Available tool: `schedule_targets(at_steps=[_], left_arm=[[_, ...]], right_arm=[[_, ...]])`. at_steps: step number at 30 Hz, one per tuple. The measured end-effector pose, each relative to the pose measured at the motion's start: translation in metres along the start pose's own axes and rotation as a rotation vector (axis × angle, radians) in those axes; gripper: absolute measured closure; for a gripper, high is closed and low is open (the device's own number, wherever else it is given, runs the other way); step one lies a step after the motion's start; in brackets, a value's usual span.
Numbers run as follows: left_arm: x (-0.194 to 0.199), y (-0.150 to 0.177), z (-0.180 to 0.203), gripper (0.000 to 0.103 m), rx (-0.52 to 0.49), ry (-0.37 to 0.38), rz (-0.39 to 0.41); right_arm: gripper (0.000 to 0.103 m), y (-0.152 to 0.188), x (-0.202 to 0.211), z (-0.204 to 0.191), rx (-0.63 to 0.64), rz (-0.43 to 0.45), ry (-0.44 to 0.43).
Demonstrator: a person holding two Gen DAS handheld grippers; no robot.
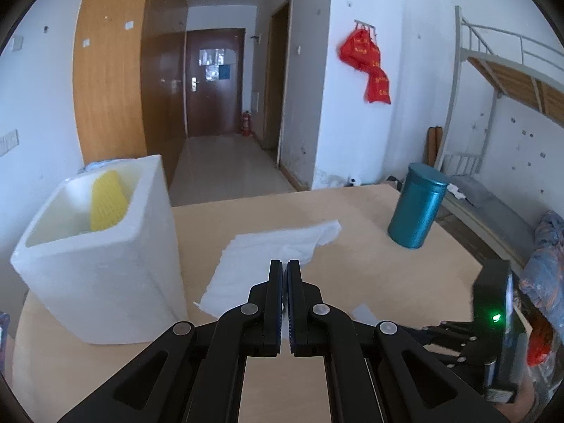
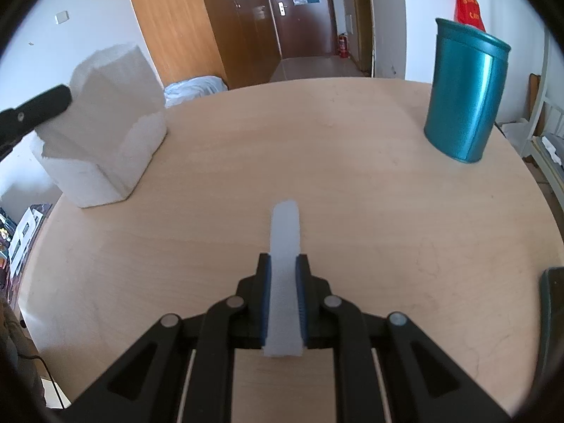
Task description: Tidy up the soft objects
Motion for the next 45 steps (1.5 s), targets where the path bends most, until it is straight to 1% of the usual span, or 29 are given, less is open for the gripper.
schedule_targets(at_steps=[4,10,15,20,21,23,24,25,26,27,29,32,38,39,40,41,43,45], left_arm=[[0.002,0.008,-0.006,0.101,0.025,-0.002,-0.012],[0.011,0.008,-0.014,0.101,0.045,-0.014,0.009],[0.013,0.012,-0.020,0.101,0.049,-0.012,0.004],[0.011,0.014,-0.021,0.101,0.048,-0.009,-0.002],[0.011,0.014,-0.021,0.101,0.052,-0.009,-0.001],[0.010,0.015,-0.023,0.101,0.054,-0.007,-0.004],[0.010,0.015,-0.024,0.101,0.055,-0.009,-0.004],[0.010,0.014,-0.023,0.101,0.055,-0.008,-0.003],[0.010,0.013,-0.023,0.101,0.055,-0.007,-0.002],[0.011,0.014,-0.023,0.101,0.057,-0.006,0.000],[0.012,0.014,-0.023,0.101,0.053,-0.006,0.000],[0.013,0.013,-0.024,0.101,0.055,-0.008,0.003],[0.015,0.015,-0.024,0.101,0.063,-0.006,0.008],[0.015,0.015,-0.024,0.101,0.063,-0.005,0.008],[0.016,0.015,-0.024,0.101,0.062,-0.007,0.008],[0.016,0.015,-0.024,0.101,0.063,-0.007,0.009],[0.018,0.014,-0.025,0.101,0.066,-0.006,0.008],[0.019,0.013,-0.027,0.101,0.066,-0.009,0.011]], right_arm=[[0.090,0.001,0.005,-0.002,0.006,0.008,-0.004],[0.094,-0.001,0.020,-0.003,0.025,0.033,0.001],[0.093,0.000,-0.001,0.000,0.035,-0.006,-0.006],[0.093,-0.001,-0.012,0.001,0.076,-0.024,0.057],[0.090,-0.001,-0.013,0.001,0.081,-0.024,0.064],[0.078,-0.001,-0.012,-0.002,0.092,-0.022,0.063],[0.060,-0.002,-0.012,-0.003,0.096,-0.015,0.064],[0.038,-0.003,-0.011,-0.002,0.099,-0.004,0.082],[0.031,-0.005,-0.009,-0.001,0.099,0.009,0.097],[0.030,-0.005,-0.008,0.000,0.096,0.020,0.101],[0.030,-0.005,-0.009,0.000,0.075,0.008,0.072],[0.030,-0.005,-0.016,0.002,0.098,-0.014,0.108],[0.030,-0.002,-0.022,0.001,0.117,-0.041,0.139],[0.032,-0.002,-0.022,0.000,0.119,-0.044,0.139],[0.037,-0.001,-0.024,0.000,0.118,-0.052,0.142],[0.040,-0.001,-0.024,0.000,0.116,-0.057,0.143],[0.054,0.000,-0.026,0.002,0.111,-0.064,0.150],[0.059,0.001,-0.025,0.004,0.108,-0.065,0.158]])
Point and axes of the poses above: each gripper's, at about its wrist camera, not at the fingertips, and x roughly against the way its jaws point, z to its right, y to its underside, the point moved 9 cm from there along -x, roughly the way its jaws point, and after that the axes turned 3 degrees about x, right-handed, at the moved point
